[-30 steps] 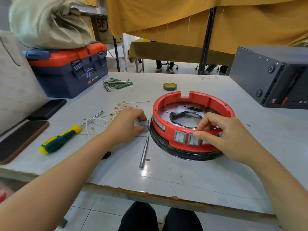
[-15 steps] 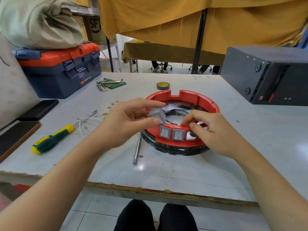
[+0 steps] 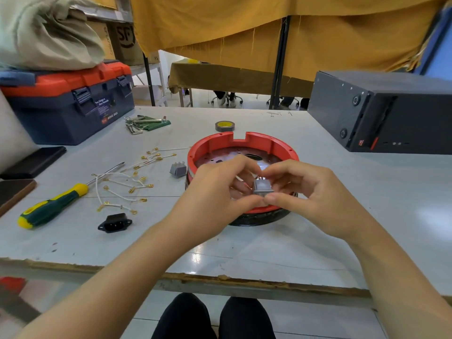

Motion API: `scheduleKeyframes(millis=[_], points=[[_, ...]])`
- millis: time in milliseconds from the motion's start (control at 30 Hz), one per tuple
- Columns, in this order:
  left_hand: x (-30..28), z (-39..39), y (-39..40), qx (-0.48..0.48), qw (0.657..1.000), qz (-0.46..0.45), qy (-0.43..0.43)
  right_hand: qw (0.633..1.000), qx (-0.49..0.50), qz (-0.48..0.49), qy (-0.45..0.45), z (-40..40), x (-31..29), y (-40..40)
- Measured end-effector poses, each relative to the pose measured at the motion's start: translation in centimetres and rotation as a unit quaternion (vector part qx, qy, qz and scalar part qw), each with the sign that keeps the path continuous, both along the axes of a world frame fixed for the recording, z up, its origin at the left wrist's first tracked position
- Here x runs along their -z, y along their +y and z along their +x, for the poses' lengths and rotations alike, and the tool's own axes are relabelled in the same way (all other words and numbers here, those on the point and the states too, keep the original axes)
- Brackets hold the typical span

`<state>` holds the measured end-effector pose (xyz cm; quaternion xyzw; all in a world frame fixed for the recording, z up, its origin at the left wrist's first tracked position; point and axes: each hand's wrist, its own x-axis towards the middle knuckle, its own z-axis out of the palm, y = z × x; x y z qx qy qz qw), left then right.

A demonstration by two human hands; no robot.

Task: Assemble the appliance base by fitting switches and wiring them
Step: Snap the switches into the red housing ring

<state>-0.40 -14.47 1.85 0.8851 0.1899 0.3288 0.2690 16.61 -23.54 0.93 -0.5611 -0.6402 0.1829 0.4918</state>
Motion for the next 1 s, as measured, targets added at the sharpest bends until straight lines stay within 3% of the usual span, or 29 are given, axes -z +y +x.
scheduleKeyframes(millis=[367,567,1000], points=[[0.2,-0.6,0.6,0.015,0.995,0.069,0.066,0.998,0.016,-0.031,0.052,0.4,0.6,-0.7],[0.7,-0.2,2.0,-0.012,0.996,0.055,0.072,0.997,0.055,-0.053,-0.022,0.2,1.0,-0.5],[1.8,0.4,2.5,0.013,0.995,0.053,0.078,0.973,0.095,0.043,-0.207,-1.8,1.1,-0.4]])
